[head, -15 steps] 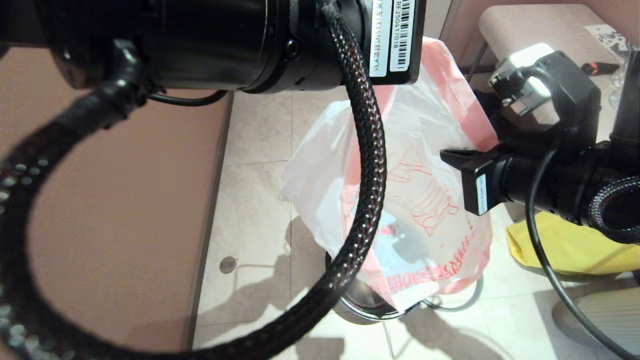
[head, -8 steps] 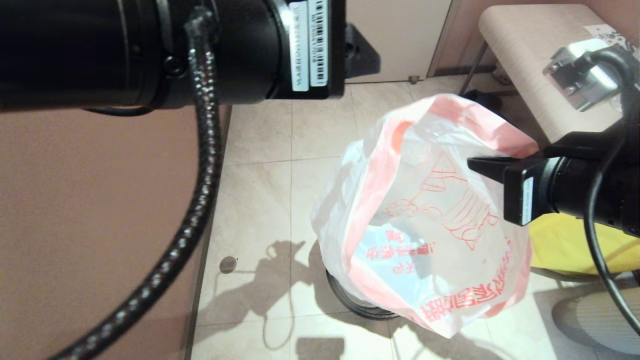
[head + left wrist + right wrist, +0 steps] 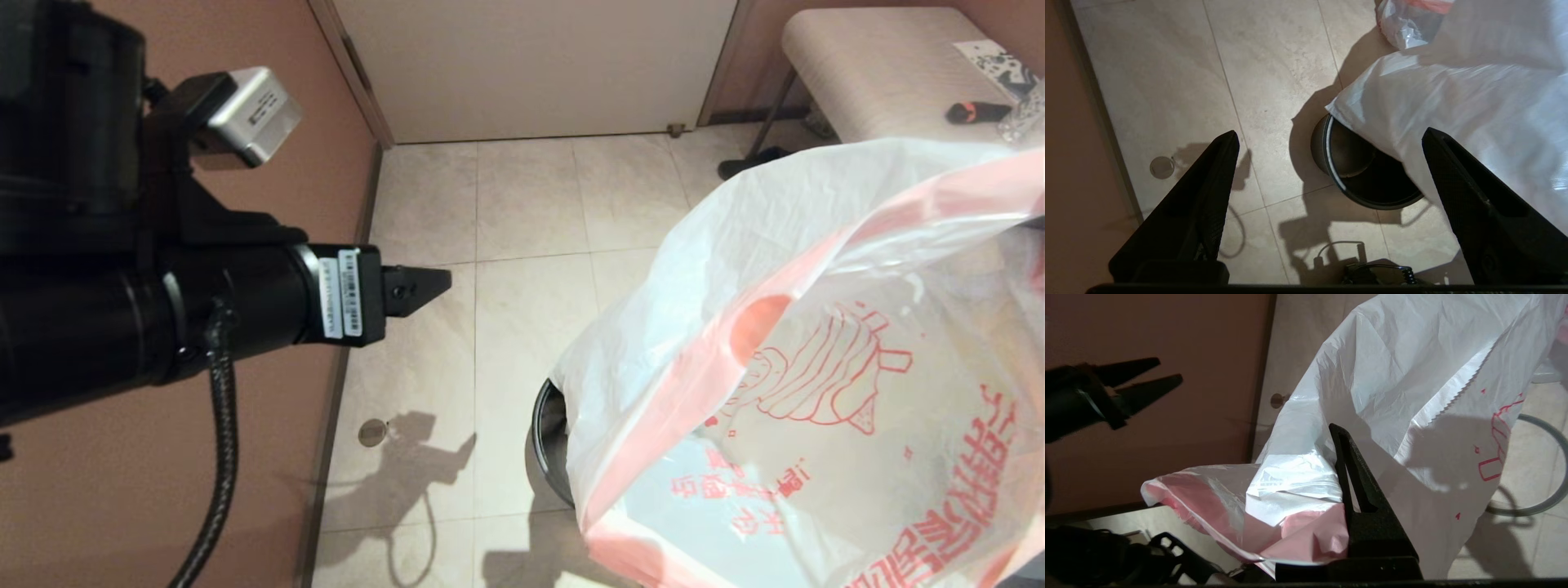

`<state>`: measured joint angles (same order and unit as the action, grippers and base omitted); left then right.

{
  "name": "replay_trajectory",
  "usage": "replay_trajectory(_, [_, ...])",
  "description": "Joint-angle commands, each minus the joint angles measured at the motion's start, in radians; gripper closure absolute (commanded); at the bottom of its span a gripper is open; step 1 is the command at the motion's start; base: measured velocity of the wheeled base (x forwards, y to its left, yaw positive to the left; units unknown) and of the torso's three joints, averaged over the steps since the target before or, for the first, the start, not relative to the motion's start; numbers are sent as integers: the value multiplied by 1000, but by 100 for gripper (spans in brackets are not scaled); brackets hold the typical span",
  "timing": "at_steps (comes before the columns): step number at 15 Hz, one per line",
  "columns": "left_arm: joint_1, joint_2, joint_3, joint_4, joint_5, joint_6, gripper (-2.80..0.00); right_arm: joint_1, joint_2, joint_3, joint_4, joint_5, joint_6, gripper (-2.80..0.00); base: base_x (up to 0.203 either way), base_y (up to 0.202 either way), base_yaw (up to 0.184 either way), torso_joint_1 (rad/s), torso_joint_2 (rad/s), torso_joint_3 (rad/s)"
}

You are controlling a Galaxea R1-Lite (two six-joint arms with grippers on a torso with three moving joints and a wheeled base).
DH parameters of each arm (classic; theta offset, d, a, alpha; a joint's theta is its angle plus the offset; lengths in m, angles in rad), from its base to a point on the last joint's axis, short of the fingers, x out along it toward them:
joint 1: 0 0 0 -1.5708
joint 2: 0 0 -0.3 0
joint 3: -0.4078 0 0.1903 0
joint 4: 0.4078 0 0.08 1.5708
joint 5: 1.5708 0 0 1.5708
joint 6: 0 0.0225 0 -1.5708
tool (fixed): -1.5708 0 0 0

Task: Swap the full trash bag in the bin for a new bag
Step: Put the new garbage bag on the trash can

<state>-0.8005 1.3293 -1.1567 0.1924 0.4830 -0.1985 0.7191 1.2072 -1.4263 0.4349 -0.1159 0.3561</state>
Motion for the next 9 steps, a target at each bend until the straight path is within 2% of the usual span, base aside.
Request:
replay_trajectory(1, [15, -74, 96, -6, 4, -3, -280, 0, -31, -102, 115, 28, 28, 0, 0, 0, 0, 0, 0, 0])
replay_trajectory(6, [33, -133, 268, -17, 17, -25, -280, -1, -37, -186, 214, 52, 64, 0, 0, 0, 0, 0, 0, 0])
replay_trajectory(9, [34, -160, 368, -19, 35, -73, -280, -9, -37, -275, 323, 133, 154, 0, 0, 0, 0, 0, 0, 0])
